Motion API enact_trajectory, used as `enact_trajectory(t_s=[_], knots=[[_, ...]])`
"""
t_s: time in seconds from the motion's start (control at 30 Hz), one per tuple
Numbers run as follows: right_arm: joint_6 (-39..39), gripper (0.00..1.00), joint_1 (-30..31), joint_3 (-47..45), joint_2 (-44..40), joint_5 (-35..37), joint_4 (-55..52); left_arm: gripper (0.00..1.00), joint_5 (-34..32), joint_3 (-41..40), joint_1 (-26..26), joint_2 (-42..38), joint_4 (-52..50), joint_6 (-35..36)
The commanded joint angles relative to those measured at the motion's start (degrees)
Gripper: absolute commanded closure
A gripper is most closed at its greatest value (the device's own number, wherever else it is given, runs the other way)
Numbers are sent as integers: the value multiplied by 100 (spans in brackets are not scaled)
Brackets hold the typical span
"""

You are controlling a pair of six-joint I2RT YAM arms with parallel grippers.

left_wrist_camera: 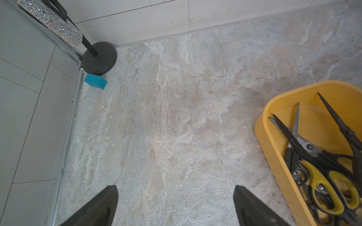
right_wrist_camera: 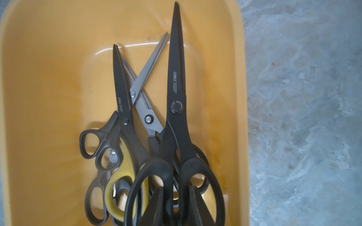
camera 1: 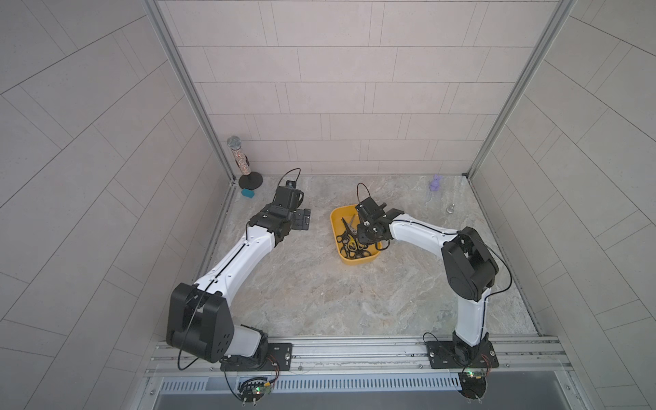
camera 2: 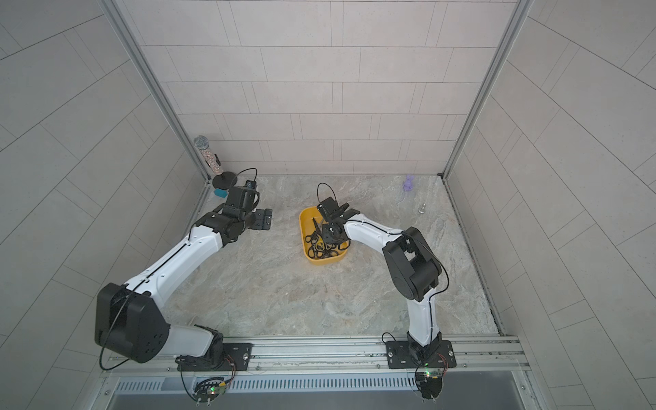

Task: Take the scissors out of the storage box
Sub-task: Pick up the scissors from the storage box.

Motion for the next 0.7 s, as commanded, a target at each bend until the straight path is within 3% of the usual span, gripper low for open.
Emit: enact_trajectory(t_s=[0.0,0.4,0.67], knots=[[-29,100,3,121,-419,168,-124,0,-100,-83,23,-126,68,-72],[-336,100,-92,-72,-1527,856,-520,0,-128,-81,29,-141,40,-108],[-414,100,-870,-1189,-2370,940,-575,0,-109,-73,27,-137,49,-128]])
